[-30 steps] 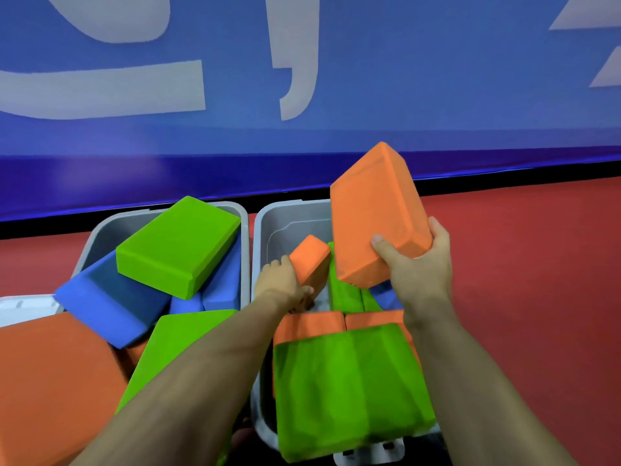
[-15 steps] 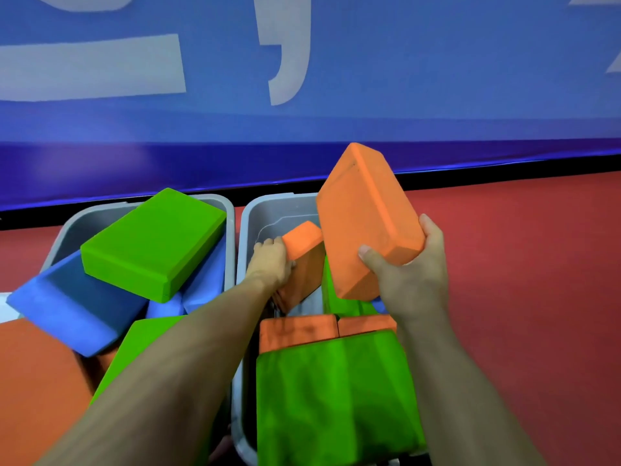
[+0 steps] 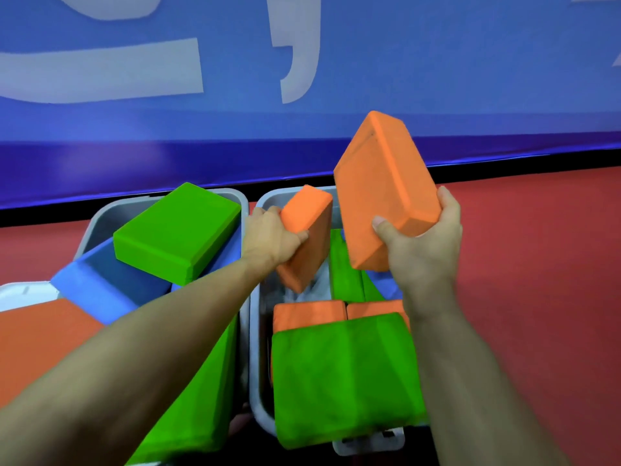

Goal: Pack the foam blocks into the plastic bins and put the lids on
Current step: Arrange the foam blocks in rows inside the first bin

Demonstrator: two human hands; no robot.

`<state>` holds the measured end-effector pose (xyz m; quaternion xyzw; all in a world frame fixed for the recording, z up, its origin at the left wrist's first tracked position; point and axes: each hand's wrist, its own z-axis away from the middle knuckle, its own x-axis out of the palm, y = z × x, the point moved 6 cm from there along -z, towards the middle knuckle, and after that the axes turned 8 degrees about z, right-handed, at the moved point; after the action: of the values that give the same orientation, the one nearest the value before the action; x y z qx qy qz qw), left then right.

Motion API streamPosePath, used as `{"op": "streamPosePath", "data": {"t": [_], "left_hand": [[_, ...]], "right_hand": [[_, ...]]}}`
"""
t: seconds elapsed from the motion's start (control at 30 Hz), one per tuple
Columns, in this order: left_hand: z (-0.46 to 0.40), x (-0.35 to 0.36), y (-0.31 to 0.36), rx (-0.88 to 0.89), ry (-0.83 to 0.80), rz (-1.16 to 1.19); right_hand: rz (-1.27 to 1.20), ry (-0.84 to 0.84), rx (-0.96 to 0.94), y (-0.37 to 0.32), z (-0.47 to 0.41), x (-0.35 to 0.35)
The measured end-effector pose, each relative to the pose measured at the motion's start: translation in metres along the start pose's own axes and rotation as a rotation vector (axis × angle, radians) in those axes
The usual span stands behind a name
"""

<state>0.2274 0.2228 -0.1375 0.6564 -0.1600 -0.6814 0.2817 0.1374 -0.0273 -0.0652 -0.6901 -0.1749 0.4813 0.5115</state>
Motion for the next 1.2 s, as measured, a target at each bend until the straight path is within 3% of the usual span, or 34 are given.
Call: {"op": "streamPosePath", "data": {"t": [0.23,0.5,0.67,0.9,1.2], "left_hand": [[0.071,-0.095,-0.004,-0.118,0.189,0.399],[0.128,-0.147,-0.029,-0.083,0.454,0.54],[0.114,-0.149,-0.044,-0.096,0.507,0.567],[0.106,-0.156,-0.044,-0.088,0.511,0.623],[0.104,-0.163,-0.039,-0.06,0.514,0.702]], "right_hand": [[0.139,-0.135,-0.009,0.003,0.007,-0.013],[0.457,-0.3,-0.208,-0.017,0.023,0.021],[0.546,-0.387,-0.301,-0.02,0.012,0.051],[0.745,-0.744,-0.598,-0.054,0.01,0.112],[0.982,-0.936,-0.677,-0.03,0.017,0.168]]}}
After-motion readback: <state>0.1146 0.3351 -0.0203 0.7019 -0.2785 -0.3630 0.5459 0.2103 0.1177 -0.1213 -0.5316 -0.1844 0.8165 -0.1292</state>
